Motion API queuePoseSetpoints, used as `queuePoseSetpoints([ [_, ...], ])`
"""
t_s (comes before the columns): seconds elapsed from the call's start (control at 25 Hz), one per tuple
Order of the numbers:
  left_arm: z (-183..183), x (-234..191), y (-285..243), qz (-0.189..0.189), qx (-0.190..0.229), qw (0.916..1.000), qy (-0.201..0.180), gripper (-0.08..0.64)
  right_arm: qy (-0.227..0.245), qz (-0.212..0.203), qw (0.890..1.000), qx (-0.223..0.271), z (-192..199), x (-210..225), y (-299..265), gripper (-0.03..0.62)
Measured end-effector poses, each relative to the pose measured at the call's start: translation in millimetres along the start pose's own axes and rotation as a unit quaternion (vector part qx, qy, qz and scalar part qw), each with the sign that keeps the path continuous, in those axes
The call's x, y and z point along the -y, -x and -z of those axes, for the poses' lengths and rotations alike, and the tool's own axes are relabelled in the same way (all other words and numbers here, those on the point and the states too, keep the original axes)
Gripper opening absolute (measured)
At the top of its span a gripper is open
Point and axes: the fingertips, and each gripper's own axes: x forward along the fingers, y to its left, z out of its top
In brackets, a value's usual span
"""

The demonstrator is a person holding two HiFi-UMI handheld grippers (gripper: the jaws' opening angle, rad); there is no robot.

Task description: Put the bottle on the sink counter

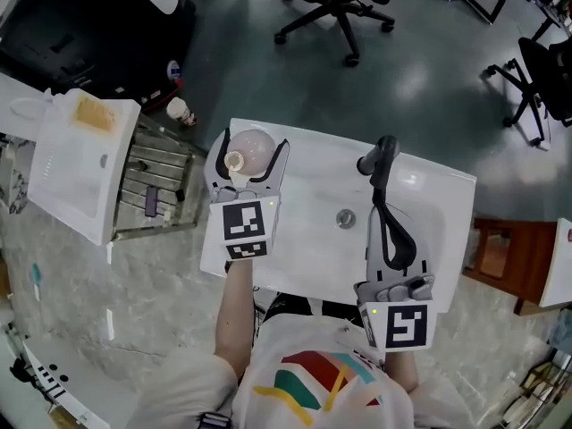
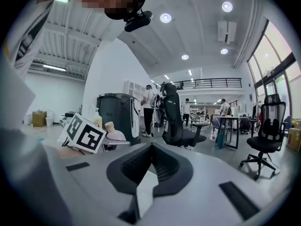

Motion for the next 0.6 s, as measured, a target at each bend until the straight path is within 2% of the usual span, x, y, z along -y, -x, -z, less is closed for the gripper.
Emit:
queuePoseSetpoints([
  [0.28, 44, -16, -26, -0.013, -0.032, 0.9994, 0.01, 0.399, -0.006, -0.016, 0.999, -0.05, 34, -10, -11, 0.012],
  [0.6, 81, -34, -52, -0.029, -0.06, 0.9975, 0.021, 0.399, -0.02, -0.037, 0.996, -0.075, 58, -22, -30, 0.012],
])
